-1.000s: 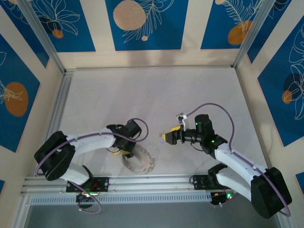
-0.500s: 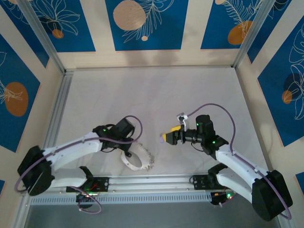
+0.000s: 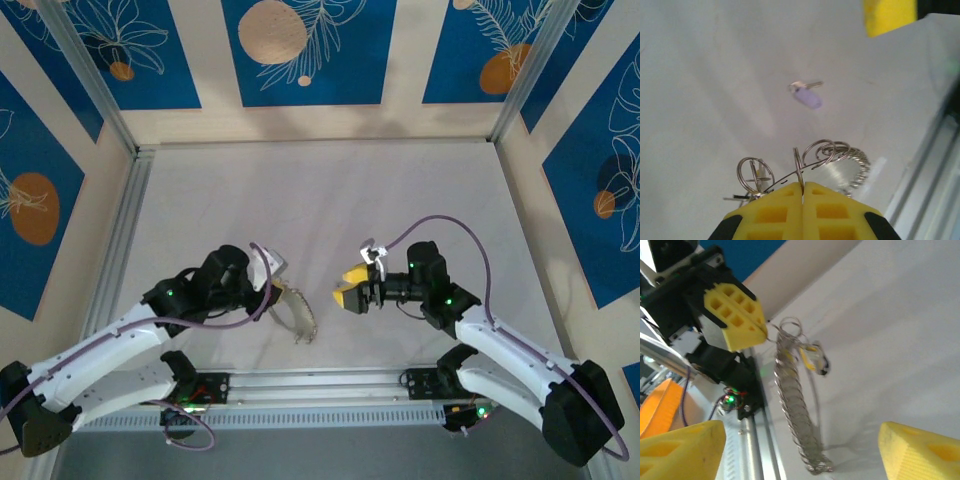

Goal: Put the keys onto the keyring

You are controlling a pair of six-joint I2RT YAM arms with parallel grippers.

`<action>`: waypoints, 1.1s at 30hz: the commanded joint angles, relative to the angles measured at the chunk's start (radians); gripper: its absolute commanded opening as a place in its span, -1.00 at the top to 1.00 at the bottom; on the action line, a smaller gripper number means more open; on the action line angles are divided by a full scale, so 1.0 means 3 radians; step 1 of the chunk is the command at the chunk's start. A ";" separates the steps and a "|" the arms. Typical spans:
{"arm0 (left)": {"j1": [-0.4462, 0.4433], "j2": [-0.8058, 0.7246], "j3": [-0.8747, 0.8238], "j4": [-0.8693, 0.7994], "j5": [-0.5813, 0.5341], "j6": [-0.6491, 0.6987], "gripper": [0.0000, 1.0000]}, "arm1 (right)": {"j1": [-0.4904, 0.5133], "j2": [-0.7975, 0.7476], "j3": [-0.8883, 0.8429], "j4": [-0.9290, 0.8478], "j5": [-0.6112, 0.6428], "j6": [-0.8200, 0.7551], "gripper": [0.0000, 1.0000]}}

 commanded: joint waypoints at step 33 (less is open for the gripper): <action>0.0022 -0.0013 0.0240 0.0377 0.1151 0.0685 1.00 | 0.0721 0.0913 0.0829 0.0043 -0.0474 -0.0936 0.45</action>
